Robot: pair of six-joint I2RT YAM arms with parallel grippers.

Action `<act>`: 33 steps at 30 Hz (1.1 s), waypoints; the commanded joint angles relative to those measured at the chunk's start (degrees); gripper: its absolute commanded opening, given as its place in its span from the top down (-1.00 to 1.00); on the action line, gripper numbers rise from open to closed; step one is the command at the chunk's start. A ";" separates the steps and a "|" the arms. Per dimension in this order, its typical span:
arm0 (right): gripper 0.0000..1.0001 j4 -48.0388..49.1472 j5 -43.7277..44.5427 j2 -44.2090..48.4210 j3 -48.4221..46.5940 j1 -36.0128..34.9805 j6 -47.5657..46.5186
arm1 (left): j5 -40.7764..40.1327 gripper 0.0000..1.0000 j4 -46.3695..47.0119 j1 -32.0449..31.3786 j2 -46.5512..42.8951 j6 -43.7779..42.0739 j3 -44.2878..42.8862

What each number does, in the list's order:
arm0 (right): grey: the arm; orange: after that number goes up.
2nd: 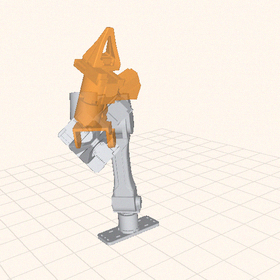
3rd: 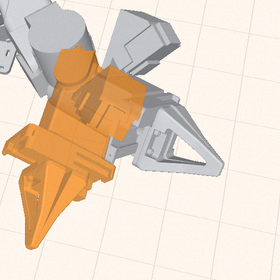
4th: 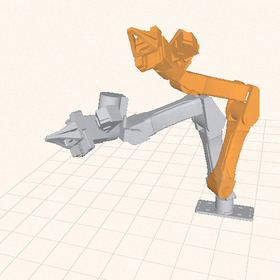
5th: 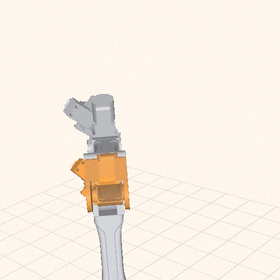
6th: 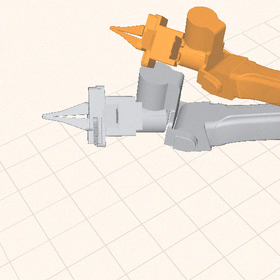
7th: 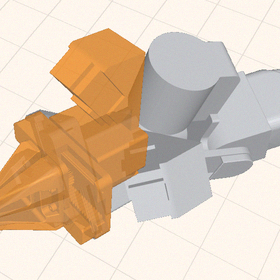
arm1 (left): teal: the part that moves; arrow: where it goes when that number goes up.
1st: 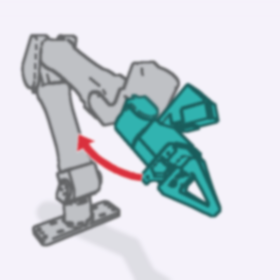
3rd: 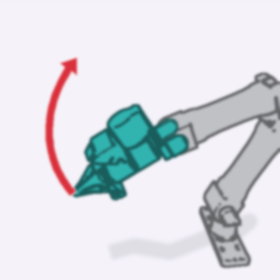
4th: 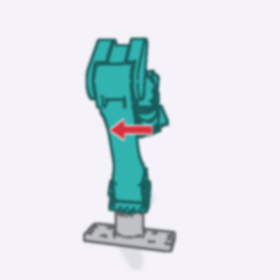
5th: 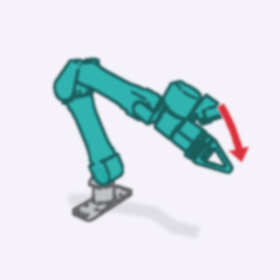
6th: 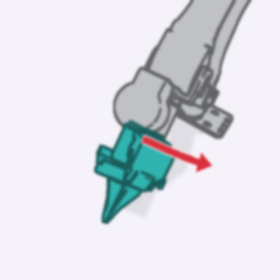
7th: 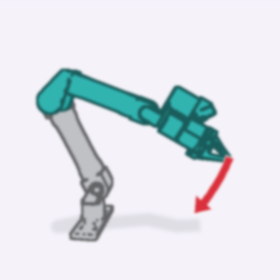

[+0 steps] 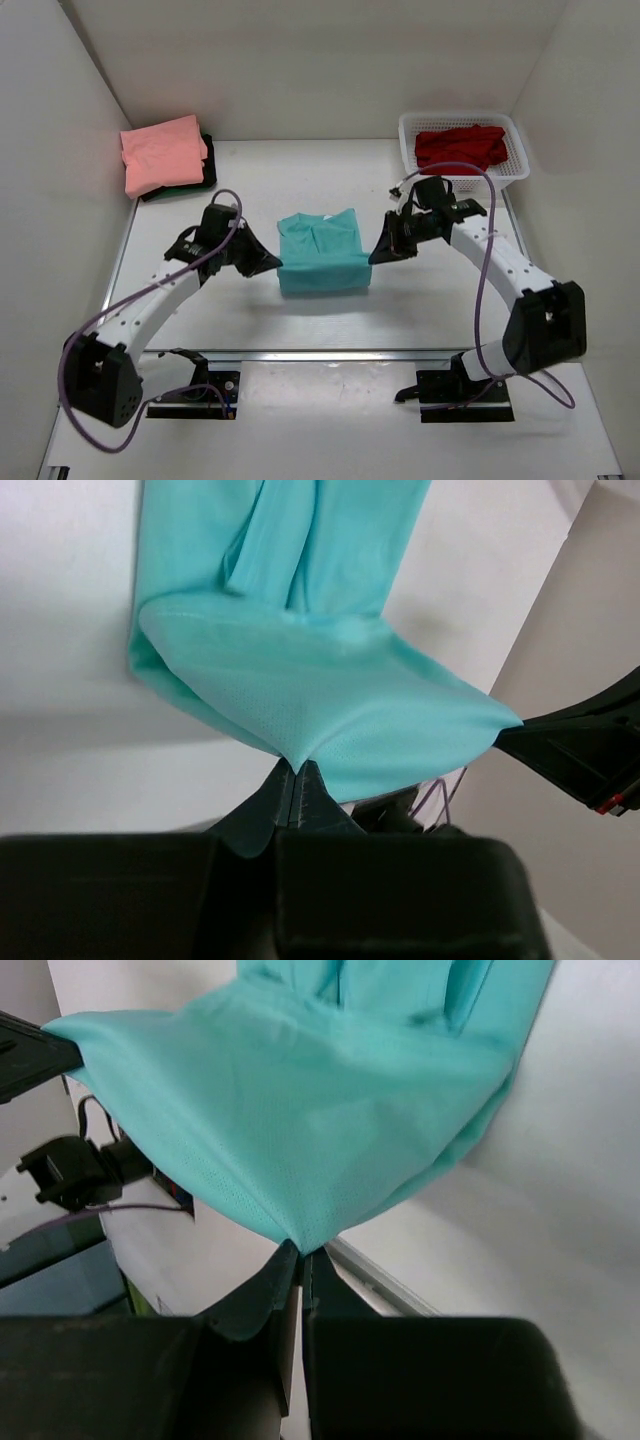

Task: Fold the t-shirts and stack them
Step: Fold the long partially folded tshirt into a neat square

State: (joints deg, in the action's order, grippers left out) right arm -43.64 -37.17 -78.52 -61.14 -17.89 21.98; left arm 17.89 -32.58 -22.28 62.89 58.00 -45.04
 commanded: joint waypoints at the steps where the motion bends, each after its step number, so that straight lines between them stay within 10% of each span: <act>1: 0.99 -2.51 -0.01 -6.71 -8.17 2.41 -4.83 | 0.47 1.00 1.37 3.03 6.77 -4.82 -6.81; 7: 0.99 -1.72 0.16 -19.90 -23.37 4.09 -5.63 | -2.32 0.97 4.18 6.02 20.31 -6.75 -17.00; 11: 0.67 4.50 0.95 -32.12 -35.67 5.67 -3.88 | -4.78 0.14 9.71 9.18 29.28 -7.46 -22.02; 17: 0.32 9.01 4.65 -37.58 -46.34 7.26 -2.28 | -2.78 0.17 18.16 13.75 33.61 -9.04 -25.28; 33: 0.24 11.73 3.06 -16.33 -16.66 11.56 -3.43 | -16.30 -0.17 10.35 1.99 32.81 -24.67 -17.79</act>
State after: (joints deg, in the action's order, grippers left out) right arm -34.59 -33.50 -101.03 -79.94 -7.35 19.25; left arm 7.05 -20.64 -18.70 95.39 38.20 -60.49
